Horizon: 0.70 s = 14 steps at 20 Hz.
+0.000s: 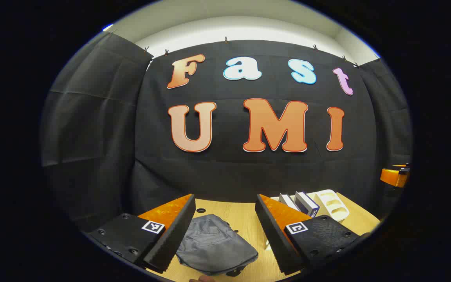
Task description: Open the schoolbag, grab two books from the bookshelf and put them into the schoolbag.
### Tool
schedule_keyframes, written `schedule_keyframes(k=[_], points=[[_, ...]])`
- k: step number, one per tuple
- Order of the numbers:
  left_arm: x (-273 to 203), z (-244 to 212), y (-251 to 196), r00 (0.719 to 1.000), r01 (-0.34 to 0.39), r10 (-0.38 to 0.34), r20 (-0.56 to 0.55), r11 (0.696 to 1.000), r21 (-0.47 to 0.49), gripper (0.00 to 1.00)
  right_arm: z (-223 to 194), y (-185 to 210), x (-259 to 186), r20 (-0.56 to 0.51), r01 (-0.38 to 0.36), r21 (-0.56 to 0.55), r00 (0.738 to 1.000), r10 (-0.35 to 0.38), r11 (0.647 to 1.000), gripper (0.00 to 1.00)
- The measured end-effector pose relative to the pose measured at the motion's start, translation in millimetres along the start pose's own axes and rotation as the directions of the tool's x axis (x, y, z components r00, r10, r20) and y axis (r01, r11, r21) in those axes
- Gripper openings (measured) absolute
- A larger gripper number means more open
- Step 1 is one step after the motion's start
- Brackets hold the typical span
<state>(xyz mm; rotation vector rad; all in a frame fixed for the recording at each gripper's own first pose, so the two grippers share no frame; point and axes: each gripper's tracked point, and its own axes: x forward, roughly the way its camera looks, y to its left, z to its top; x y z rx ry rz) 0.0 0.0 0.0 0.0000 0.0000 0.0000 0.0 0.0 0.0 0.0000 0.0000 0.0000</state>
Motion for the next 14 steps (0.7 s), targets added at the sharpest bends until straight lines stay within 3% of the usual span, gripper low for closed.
schedule_keyframes(k=[14], points=[[-1,3,7,1.0,-0.029,0.028,0.007,0.999,0.026,0.95,0,10,0,-0.01,-0.022,-0.003,1.0,0.022,1.0,0.97]])
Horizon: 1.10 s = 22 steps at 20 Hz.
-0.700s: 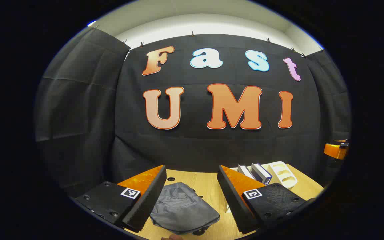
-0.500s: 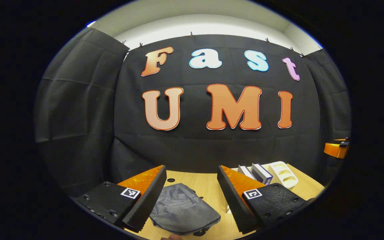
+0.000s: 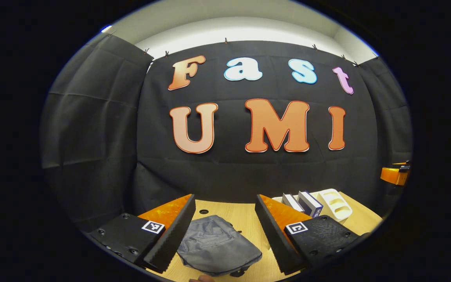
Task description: Open the schoolbag, grab two books from the bookshelf and put them into the schoolbag.
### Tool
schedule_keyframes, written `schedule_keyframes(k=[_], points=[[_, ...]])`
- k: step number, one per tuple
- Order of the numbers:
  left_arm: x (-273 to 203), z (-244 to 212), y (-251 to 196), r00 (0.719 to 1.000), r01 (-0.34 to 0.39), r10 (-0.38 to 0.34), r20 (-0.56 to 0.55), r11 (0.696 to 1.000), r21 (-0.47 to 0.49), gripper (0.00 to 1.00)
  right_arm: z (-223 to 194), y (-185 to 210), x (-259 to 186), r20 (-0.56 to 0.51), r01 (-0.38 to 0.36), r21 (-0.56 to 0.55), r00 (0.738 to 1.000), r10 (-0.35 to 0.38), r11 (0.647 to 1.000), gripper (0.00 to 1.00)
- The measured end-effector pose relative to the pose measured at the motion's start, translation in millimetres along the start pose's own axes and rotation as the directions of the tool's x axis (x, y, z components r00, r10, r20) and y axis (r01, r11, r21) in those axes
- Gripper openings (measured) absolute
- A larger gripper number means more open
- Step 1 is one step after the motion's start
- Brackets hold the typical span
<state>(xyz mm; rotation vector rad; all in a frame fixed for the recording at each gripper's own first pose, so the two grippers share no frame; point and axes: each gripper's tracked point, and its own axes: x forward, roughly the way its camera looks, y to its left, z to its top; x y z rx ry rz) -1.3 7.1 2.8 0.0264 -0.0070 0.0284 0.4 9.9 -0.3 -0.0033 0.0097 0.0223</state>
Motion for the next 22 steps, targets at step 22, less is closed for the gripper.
schedule_keyframes(k=[22], points=[[11,-53,1,0.991,0.115,-0.078,-0.111,0.919,0.378,0.97,-45,-17,-5,-0.095,0.039,0.033,0.995,-0.036,0.999,0.97]])
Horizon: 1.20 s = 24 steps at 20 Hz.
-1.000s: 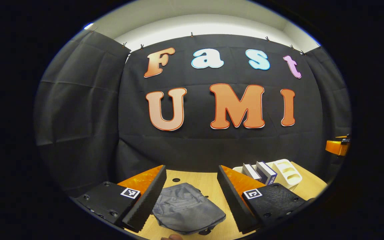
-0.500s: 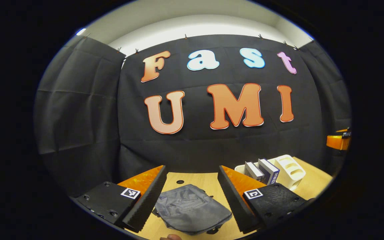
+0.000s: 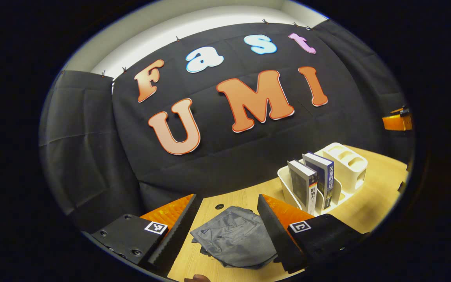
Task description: Open the schoolbag, grab two books from the bookshelf and put them into the schoolbag.
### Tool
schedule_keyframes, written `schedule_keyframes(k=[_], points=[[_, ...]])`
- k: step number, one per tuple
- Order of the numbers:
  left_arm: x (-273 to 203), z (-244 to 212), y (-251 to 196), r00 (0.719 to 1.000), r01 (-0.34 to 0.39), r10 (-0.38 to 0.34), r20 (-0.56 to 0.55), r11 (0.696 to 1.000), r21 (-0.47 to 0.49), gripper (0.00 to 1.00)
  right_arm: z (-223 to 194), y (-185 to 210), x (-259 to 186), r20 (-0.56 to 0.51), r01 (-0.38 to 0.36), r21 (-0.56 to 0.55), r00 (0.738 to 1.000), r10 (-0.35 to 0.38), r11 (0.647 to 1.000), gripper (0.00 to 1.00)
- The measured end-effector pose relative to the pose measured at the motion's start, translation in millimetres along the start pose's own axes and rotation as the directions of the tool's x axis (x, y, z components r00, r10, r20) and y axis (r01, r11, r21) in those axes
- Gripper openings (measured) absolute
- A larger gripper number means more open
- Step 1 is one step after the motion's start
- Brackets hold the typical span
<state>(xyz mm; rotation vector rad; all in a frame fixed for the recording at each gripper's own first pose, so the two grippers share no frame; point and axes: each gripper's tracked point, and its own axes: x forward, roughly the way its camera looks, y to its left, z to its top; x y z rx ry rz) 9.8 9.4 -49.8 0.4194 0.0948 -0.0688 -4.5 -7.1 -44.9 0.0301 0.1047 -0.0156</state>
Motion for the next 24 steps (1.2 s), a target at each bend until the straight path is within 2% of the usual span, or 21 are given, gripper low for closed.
schedule_keyframes(k=[1,2,4,6,7,8,13,17,24], points=[[2,-6,-3,1.0,0.002,-0.002,-0.015,0.999,0.033,1.0,-5,-2,2,-0.012,0.002,0.005,1.0,-0.002,1.0,0.97],[4,-14,-7,1.0,0.004,-0.002,-0.025,0.998,0.07,0.97,-9,-2,3,-0.025,0.003,0.013,1.0,-0.003,1.0,0.97],[10,-33,-18,0.998,0.023,-0.015,-0.053,0.99,0.142,0.97,-19,-5,6,-0.051,0.008,0.025,0.999,-0.007,1.0,0.97],[15,-58,-33,0.994,0.059,-0.04,-0.097,0.978,0.201,0.97,-28,-10,8,-0.073,0.019,0.029,0.997,-0.017,0.999,0.97],[17,-71,-41,0.991,0.077,-0.051,-0.12,0.971,0.224,1.0,-32,-11,8,-0.082,0.026,0.027,0.996,-0.023,0.999,0.97],[19,-85,-48,0.988,0.093,-0.059,-0.146,0.966,0.242,0.97,-36,-13,8,-0.09,0.032,0.022,0.995,-0.03,0.999,0.97],[23,-137,-84,0.964,0.183,-0.113,-0.24,0.938,0.294,0.97,-55,-24,7,-0.137,0.064,0.011,0.989,-0.062,0.998,0.97],[28,-177,-107,0.934,0.258,-0.154,-0.321,0.915,0.311,0.97,-69,-28,7,-0.175,0.078,0.031,0.982,-0.071,0.996,0.97],[35,-236,-135,0.892,0.352,-0.177,-0.416,0.85,0.393,0.97,-92,-41,2,-0.233,0.112,0.013,0.967,-0.106,0.994,0.98]])
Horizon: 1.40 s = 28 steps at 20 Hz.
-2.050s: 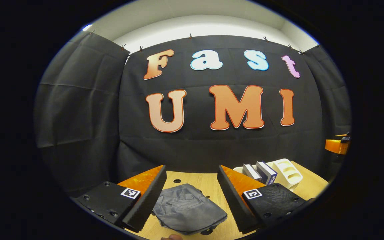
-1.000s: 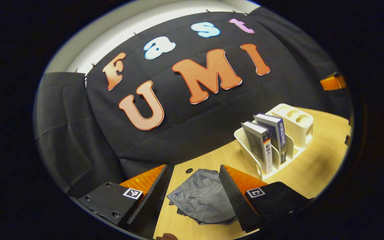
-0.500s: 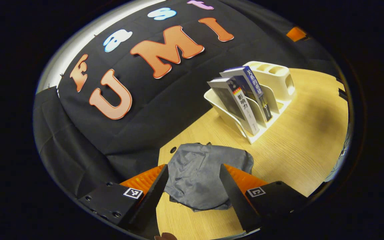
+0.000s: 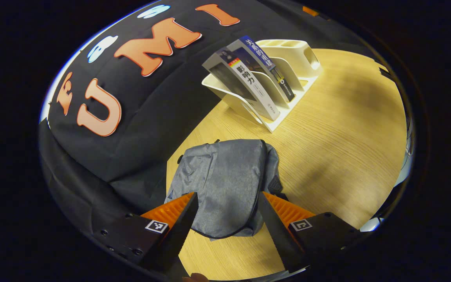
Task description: Open the schoolbag, grab two books from the bookshelf and put them into the schoolbag.
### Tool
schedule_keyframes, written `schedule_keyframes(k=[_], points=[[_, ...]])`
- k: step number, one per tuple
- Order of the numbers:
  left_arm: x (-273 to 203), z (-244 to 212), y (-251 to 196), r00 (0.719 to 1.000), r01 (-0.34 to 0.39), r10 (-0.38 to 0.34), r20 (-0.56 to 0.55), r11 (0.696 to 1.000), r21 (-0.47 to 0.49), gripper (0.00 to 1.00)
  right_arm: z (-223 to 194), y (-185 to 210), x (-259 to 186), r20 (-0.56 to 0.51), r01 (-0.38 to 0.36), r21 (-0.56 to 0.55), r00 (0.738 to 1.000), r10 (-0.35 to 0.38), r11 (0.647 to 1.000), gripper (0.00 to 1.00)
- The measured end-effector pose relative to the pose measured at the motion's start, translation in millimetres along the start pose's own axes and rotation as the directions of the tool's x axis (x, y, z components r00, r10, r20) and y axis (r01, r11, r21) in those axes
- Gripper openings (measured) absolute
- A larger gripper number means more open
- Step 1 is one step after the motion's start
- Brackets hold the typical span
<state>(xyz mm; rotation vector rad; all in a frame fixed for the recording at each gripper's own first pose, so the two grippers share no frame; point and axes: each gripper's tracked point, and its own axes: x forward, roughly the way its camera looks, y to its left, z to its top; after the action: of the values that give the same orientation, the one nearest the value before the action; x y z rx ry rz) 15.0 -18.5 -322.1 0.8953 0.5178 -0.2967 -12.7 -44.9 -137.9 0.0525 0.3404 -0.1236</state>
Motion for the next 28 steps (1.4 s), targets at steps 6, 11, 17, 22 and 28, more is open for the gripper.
schedule_keyframes(k=[6,11,17,22,28], points=[[26,-7,-10,0.999,0.01,-0.009,-0.042,0.999,0.035,0.97,-21,-7,5,-0.058,0.019,-0.019,0.998,-0.02,1.0,0.98],[44,-17,-2,0.995,-0.007,0.012,-0.103,0.999,0.051,0.97,-33,1,12,-0.106,0.004,0.002,0.994,-0.004,1.0,0.98],[39,-9,-2,0.997,0.02,-0.014,-0.082,0.997,0.077,0.72,-32,19,17,-0.114,-0.03,-0.022,0.993,0.027,0.999,0.98],[36,-6,2,0.994,0.039,-0.036,-0.099,0.999,0.023,0.34,-33,27,18,-0.125,-0.052,0.006,0.991,0.053,0.999,0.98],[41,-11,-5,0.984,0.106,-0.101,-0.147,0.994,0.029,0.05,-30,21,10,-0.108,-0.052,0.049,0.993,0.057,0.997,0.98]])
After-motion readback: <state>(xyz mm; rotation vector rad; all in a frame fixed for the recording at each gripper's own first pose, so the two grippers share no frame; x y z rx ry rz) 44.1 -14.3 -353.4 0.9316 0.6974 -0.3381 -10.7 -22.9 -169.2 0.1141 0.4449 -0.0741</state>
